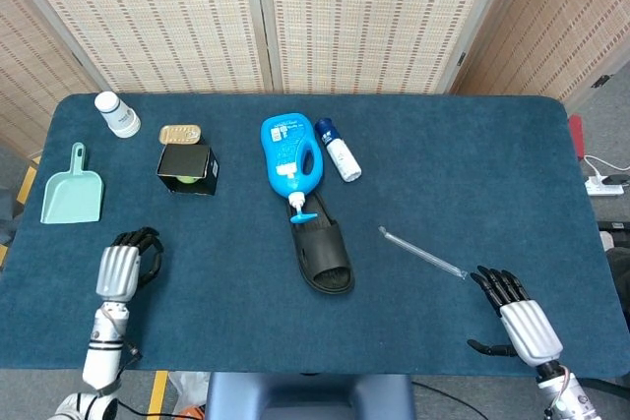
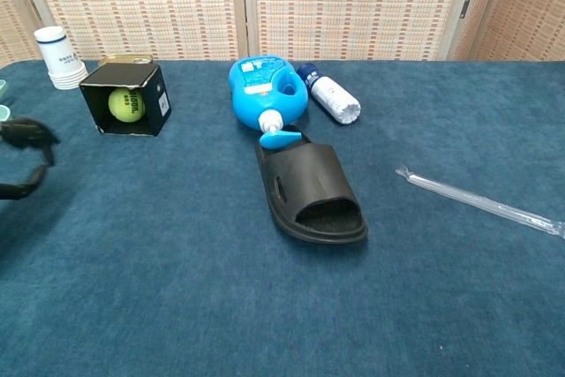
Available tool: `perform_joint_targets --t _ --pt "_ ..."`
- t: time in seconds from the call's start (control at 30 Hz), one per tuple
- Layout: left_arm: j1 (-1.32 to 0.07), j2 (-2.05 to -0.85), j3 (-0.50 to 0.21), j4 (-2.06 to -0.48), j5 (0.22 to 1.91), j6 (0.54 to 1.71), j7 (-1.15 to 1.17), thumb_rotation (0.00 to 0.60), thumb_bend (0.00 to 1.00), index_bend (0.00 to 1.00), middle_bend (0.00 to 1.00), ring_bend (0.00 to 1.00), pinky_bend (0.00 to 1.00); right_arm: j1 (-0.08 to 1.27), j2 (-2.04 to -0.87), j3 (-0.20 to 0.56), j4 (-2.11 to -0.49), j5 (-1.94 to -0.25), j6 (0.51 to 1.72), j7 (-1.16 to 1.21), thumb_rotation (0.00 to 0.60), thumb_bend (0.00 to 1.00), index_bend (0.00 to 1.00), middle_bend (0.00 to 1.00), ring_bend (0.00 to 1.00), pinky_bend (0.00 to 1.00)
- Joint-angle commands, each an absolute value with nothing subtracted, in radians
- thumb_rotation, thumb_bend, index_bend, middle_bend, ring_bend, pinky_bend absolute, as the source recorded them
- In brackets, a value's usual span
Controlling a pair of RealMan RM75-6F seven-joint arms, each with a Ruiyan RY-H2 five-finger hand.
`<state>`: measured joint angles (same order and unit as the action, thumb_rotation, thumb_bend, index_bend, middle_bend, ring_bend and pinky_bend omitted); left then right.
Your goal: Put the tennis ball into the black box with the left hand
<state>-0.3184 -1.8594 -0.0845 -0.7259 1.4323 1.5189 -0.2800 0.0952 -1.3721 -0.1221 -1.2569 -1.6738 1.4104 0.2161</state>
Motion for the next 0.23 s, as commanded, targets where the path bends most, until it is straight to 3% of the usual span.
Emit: perform_joint_targets --t 0.03,0.23 --pt "-0.121 -1.763 0.031 -0.874 1.537 1.759 -0.266 0.600 0.60 1.00 1.00 1.00 1.00 0.093 -1.373 -0.121 -1.258 -1.672 1.413 0.217 0.600 0.00 0.00 0.00 0.00 0.00" --pt "-0.007 -1.686 0.096 -0.949 1.528 1.764 -0.316 0.600 0.63 1.00 1.00 1.00 1.00 0.092 -1.378 -0.119 -1.251 -1.664 1.407 0.218 0.600 0.00 0.00 0.00 0.00 0.00"
